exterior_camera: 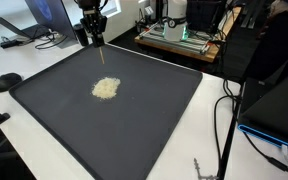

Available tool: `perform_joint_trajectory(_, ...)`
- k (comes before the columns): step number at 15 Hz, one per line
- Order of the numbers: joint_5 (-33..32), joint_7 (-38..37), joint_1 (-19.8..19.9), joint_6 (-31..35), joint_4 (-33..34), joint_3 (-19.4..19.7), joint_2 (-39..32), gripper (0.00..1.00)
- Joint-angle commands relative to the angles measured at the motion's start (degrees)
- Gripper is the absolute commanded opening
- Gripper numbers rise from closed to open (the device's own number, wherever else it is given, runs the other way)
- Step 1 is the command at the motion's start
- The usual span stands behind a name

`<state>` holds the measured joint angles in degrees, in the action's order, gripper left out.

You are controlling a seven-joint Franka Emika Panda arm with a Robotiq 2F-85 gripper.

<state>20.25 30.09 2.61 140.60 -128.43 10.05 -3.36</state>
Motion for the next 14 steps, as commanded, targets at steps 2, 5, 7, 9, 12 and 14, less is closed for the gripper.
perform_joint_trajectory(2, -7.5, -5.5, 0.9, 1.8, 3.1, -3.3, -4.5, 0.03)
perform_joint_trajectory(5, -12.2, -9.2, 0.7, 2.8, 4.4, -4.5, -6.9, 0.03)
perform_joint_trajectory(7, -14.4, -11.0, 0.6, 3.9, 5.3, -5.2, -8.2, 0.03)
perform_joint_trajectory(9, -17.0, -13.1, 0.3, 4.8, 6.2, -5.6, -9.7, 0.03)
perform_joint_trajectory(12, -20.8, -16.2, 0.0, 5.4, 7.2, -5.8, -11.5, 0.03)
perform_joint_trajectory(14, -22.6, -17.5, -0.1, 5.5, 7.3, -5.9, -12.4, 0.03)
